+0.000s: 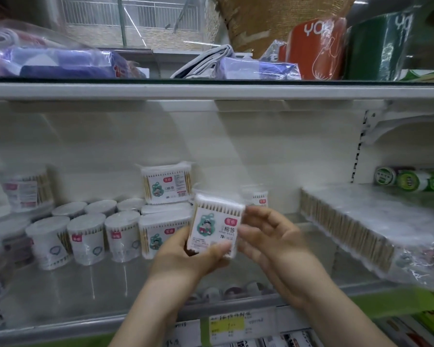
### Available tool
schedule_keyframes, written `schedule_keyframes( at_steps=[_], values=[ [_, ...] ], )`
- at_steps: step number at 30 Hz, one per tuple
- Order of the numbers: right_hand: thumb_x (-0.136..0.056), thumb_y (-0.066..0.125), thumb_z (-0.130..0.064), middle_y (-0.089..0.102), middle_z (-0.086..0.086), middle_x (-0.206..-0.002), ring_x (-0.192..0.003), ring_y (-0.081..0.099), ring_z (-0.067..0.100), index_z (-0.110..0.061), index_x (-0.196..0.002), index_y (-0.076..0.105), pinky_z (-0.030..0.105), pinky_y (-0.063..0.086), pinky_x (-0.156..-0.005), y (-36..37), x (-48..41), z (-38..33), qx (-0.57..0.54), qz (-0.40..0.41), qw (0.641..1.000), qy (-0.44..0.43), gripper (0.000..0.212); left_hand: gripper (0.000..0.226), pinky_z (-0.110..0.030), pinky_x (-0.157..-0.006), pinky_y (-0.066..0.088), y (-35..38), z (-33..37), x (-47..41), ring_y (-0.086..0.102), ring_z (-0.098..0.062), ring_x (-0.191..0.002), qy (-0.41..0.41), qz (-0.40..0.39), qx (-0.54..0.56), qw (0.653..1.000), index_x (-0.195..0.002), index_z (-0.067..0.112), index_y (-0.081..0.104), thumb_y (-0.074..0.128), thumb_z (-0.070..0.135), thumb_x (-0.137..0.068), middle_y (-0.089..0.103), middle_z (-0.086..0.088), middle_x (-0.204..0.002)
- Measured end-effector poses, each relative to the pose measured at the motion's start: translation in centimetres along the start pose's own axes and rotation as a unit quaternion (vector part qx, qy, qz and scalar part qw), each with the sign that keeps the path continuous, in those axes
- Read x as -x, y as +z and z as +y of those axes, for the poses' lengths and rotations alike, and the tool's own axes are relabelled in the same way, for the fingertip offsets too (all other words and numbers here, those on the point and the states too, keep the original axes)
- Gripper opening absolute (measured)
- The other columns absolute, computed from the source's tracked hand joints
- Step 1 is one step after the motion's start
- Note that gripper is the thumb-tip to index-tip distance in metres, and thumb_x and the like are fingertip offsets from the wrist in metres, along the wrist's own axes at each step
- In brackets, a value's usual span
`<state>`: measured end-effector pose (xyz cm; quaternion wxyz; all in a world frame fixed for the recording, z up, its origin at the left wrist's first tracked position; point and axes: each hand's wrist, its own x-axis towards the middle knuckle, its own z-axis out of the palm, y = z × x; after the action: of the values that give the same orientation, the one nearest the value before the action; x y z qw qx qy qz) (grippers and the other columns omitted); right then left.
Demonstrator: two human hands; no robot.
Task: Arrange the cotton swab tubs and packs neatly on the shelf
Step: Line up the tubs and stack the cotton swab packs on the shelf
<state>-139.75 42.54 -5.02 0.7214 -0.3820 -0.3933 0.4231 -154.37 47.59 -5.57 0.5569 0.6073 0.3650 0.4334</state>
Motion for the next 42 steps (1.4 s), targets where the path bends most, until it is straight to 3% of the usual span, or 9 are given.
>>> schedule_keyframes(
  at_steps=[3, 8, 13, 19, 21, 25, 32, 38, 42],
  values=[
    [-0.056, 0.074, -0.011, 0.073, 0.015, -0.096, -0.092, 0.07, 0.031, -0.003, -0.098, 0.065, 0.04, 0.058, -0.082, -0.6, -0.5, -0.3, 0.055, 0.016, 0.998, 0.0, 0.044, 0.024, -0.038, -0.08, 0.058, 0.7, 0.1, 0.0, 0.074, -0.017, -0.076, 0.013, -0.006, -0.029, 0.999, -0.091, 0.025, 0.07, 0.079, 0.016, -0.071, 0.076, 0.004, -0.082],
    [-0.063, 0.072, -0.011, 0.075, 0.011, -0.091, -0.084, 0.072, 0.027, -0.004, -0.095, 0.068, 0.035, 0.06, -0.075, -0.4, -1.9, -3.2, 0.161, -0.04, 0.985, -0.037, 0.033, 0.027, -0.04, -0.086, 0.055, 1.6, 1.3, 0.0, 0.073, -0.014, -0.076, 0.034, -0.029, -0.077, 0.996, -0.097, 0.028, 0.066, 0.076, 0.029, -0.072, 0.076, 0.007, -0.083],
    [-0.08, 0.068, -0.001, 0.073, 0.012, -0.091, -0.078, 0.071, 0.021, -0.003, -0.099, 0.063, 0.03, 0.06, -0.073, -4.5, -8.1, -5.6, 0.186, 0.106, 0.969, -0.124, 0.02, 0.028, -0.037, -0.087, 0.054, 1.9, 1.5, 0.0, 0.071, -0.01, -0.079, 0.067, 0.0, -0.111, 0.992, -0.098, 0.037, 0.055, 0.071, 0.035, -0.075, 0.073, 0.009, -0.076],
    [-0.078, 0.074, -0.006, 0.067, 0.017, -0.095, -0.086, 0.066, 0.031, -0.002, -0.106, 0.058, 0.042, 0.056, -0.08, -8.9, -12.0, -1.4, 0.376, 0.165, 0.912, -0.009, 0.032, 0.009, -0.042, -0.085, 0.055, 1.0, 0.8, 0.0, 0.071, -0.013, -0.074, 0.044, 0.018, -0.112, 0.993, -0.087, 0.026, 0.065, 0.07, 0.022, -0.081, 0.074, 0.003, -0.069],
    [-0.079, 0.072, -0.001, 0.065, 0.012, -0.082, -0.078, 0.064, 0.029, 0.003, -0.106, 0.058, 0.041, 0.056, -0.078, -9.3, -12.1, -0.5, 0.364, 0.16, 0.917, 0.029, 0.03, 0.006, -0.041, -0.083, 0.055, 0.7, 0.7, 0.0, 0.071, -0.013, -0.073, 0.038, 0.028, -0.129, 0.991, -0.085, 0.025, 0.066, 0.069, 0.022, -0.082, 0.074, 0.004, -0.07],
    [-0.082, 0.066, 0.005, 0.06, 0.008, -0.077, -0.065, 0.06, 0.019, -0.004, -0.088, 0.055, 0.022, 0.055, -0.05, -8.9, -11.5, -0.2, 0.315, 0.144, 0.936, 0.069, 0.015, 0.007, -0.038, -0.081, 0.057, 0.2, 0.5, 0.2, 0.07, -0.013, -0.075, 0.043, 0.035, -0.164, 0.985, -0.076, 0.027, 0.068, 0.07, 0.022, -0.081, 0.074, 0.005, -0.073],
    [-0.082, 0.065, 0.007, 0.064, 0.025, -0.107, -0.088, 0.065, 0.034, 0.006, -0.11, 0.055, 0.032, 0.059, -0.06, -8.2, -11.8, 0.1, 0.298, 0.131, 0.943, 0.073, 0.03, 0.006, -0.03, -0.078, 0.057, -0.7, 0.7, 0.4, 0.069, -0.006, -0.073, 0.067, 0.028, -0.164, 0.984, -0.079, 0.025, 0.068, 0.069, 0.019, -0.083, 0.074, 0.008, -0.074],
    [-0.084, 0.062, 0.008, 0.062, 0.01, -0.083, -0.067, 0.061, 0.017, 0.0, -0.105, 0.053, 0.018, 0.052, -0.042, -7.7, -11.8, 0.4, 0.277, 0.124, 0.949, 0.087, 0.024, 0.007, -0.014, -0.067, 0.054, -1.1, 0.2, 0.4, 0.068, -0.004, -0.069, 0.07, 0.032, -0.164, 0.984, -0.079, 0.023, 0.069, 0.068, 0.017, -0.083, 0.074, 0.006, -0.073],
    [-0.084, 0.064, 0.006, 0.061, 0.011, -0.085, -0.068, 0.061, 0.017, -0.001, -0.106, 0.053, 0.021, 0.055, -0.046, -7.6, -11.9, 0.7, 0.276, 0.126, 0.949, 0.084, 0.025, 0.012, -0.021, -0.072, 0.054, -1.1, 0.1, 0.2, 0.068, -0.004, -0.068, 0.072, 0.043, -0.168, 0.982, -0.076, 0.025, 0.069, 0.067, 0.016, -0.083, 0.073, 0.007, -0.072]
  ],
)
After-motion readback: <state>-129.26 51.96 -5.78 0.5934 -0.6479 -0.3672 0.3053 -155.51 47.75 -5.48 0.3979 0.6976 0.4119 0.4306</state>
